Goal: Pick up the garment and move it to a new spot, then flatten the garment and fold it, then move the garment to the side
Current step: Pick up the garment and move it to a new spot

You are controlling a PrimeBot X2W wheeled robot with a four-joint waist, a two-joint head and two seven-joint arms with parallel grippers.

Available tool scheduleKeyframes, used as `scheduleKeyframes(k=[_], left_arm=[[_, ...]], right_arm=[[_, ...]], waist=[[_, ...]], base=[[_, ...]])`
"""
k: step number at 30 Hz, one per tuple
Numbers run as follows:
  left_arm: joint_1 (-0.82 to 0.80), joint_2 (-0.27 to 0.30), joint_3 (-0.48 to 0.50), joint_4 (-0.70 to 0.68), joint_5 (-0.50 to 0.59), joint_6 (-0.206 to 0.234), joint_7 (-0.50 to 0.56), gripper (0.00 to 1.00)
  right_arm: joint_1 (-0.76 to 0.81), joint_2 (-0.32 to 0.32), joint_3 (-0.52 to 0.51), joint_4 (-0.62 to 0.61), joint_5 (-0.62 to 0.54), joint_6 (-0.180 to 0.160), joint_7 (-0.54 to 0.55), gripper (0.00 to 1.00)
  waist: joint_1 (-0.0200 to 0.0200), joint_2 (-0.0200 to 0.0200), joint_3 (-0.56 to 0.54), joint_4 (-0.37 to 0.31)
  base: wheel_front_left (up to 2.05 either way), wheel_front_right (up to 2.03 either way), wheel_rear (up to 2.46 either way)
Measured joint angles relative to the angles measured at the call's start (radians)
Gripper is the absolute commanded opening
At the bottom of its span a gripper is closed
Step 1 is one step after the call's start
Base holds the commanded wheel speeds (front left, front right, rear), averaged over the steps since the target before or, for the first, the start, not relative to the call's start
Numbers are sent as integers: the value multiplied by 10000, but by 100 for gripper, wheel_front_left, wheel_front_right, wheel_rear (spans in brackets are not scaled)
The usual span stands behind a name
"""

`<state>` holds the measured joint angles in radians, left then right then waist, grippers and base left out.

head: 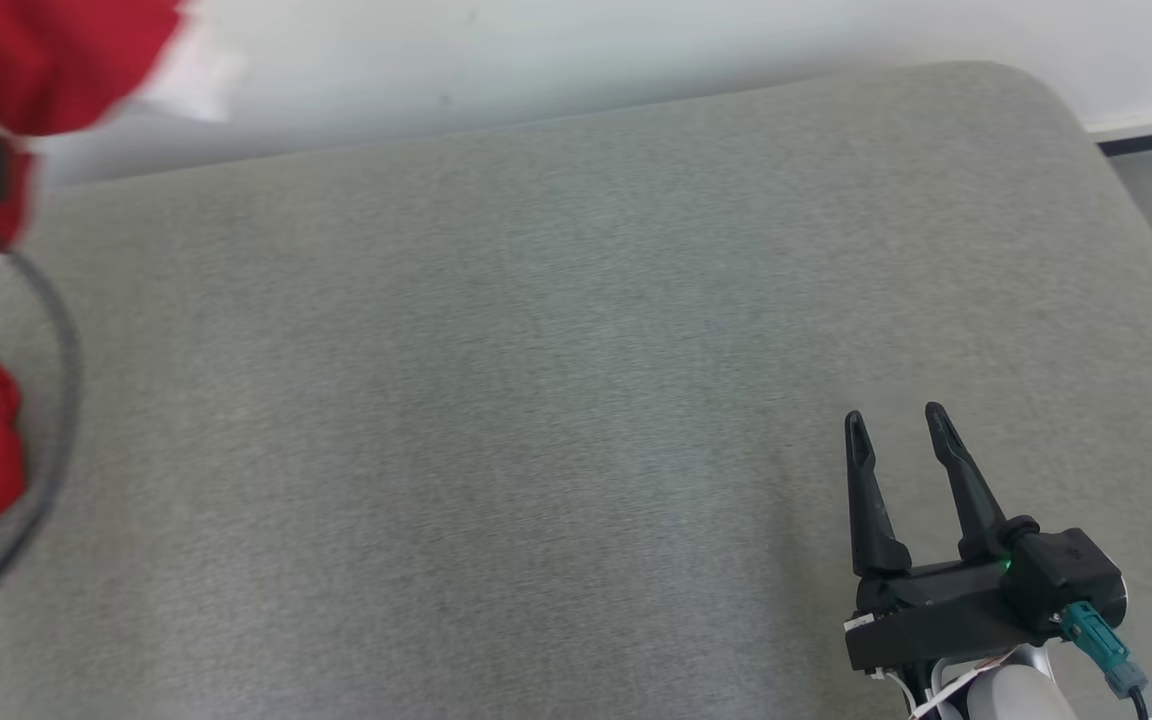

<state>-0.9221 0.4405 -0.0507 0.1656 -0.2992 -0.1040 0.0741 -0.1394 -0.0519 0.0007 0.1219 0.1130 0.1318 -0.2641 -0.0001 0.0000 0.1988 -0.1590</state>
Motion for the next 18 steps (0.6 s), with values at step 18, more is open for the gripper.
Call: scheduleKeyframes(k=[18], left_arm=[[1206,-2652,-2224,629,-192,347,-322,0]], right_arm=[[-100,0,263,48,295,0,2,100]], waist=[[1,0,195,-1765]], base=[[0,0,0]])
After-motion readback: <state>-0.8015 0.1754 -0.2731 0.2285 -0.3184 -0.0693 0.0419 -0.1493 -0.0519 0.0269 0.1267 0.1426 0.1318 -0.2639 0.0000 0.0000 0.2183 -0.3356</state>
